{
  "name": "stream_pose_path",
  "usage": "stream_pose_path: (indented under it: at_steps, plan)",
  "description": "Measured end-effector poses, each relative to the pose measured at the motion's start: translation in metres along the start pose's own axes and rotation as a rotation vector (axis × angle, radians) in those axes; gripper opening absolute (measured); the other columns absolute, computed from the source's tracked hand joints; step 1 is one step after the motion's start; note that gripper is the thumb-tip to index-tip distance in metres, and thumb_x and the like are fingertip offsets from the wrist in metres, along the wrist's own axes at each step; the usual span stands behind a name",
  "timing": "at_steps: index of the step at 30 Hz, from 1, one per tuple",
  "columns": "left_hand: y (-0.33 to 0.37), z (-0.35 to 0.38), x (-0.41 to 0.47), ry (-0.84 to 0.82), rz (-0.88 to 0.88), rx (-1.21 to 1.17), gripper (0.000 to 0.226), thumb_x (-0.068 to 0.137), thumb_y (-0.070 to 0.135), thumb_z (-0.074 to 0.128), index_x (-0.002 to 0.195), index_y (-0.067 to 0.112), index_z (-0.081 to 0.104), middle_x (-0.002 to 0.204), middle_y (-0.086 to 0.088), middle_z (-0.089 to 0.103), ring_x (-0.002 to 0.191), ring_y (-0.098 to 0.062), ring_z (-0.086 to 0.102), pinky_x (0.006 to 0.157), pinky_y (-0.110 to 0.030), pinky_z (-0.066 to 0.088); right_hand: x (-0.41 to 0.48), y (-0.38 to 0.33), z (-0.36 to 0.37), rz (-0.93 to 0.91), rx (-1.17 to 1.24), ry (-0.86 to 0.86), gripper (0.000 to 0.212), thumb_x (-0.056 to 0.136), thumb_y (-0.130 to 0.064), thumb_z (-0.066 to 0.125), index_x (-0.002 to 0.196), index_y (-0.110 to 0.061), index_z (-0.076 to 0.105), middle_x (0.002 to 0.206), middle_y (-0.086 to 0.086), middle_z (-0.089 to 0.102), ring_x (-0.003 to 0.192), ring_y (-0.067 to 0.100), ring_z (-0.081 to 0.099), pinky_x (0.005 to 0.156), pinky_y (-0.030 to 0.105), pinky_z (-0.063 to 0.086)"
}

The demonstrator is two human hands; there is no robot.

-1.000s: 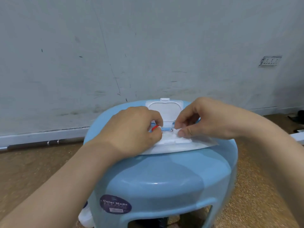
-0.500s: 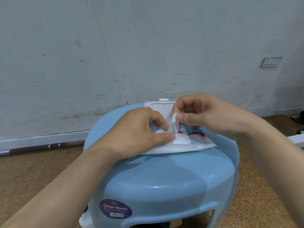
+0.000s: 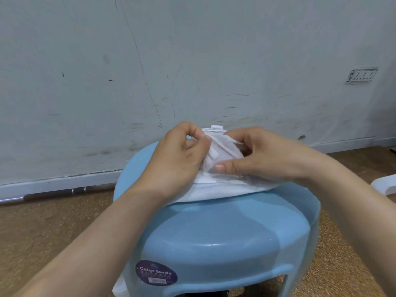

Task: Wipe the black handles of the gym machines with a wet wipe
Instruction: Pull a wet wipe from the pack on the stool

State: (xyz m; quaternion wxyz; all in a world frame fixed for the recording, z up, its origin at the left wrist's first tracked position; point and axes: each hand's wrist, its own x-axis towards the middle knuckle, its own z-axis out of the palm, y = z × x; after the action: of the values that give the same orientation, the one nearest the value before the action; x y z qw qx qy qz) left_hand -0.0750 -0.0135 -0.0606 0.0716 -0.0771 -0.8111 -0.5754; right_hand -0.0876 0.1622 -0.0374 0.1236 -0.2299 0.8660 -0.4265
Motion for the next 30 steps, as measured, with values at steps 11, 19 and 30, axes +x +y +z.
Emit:
stream_pose_path:
  at_steps: [11,19,30]
  plan:
    - [0.000,-0.016,-0.003,-0.279,-0.003,0.185,0.011,0.080,0.030,0.072,0.075,0.021,0.073,0.053,0.005,0.037,0.053,-0.015,0.031,0.054,-0.027,0.025,0.001,0.006,-0.013,0.066,0.543,0.093,0.017,0.085,-0.024,0.059,0.077,-0.017,0.071,0.078,0.007,0.070,0.068,0.022,0.066,0.063,0.026,0.043]
    - [-0.002,-0.014,0.000,-0.236,0.030,0.259,0.024,0.089,0.034,0.062,0.069,0.022,0.066,0.048,0.009,0.040,0.046,-0.010,0.033,0.051,-0.026,0.028,0.001,0.014,-0.018,0.083,0.790,0.139,0.011,0.085,-0.029,0.059,0.079,-0.021,0.063,0.083,0.005,0.060,0.065,0.016,0.055,0.058,0.026,0.025]
    - [-0.005,-0.012,-0.002,-0.247,0.050,0.414,0.020,0.079,0.037,0.071,0.069,0.023,0.062,0.053,0.009,0.042,0.050,-0.010,0.036,0.055,-0.027,0.034,-0.006,0.007,-0.024,0.093,0.164,-0.041,0.017,0.075,-0.027,0.073,0.088,-0.017,0.073,0.076,-0.006,0.072,0.068,0.006,0.064,0.067,0.023,0.049]
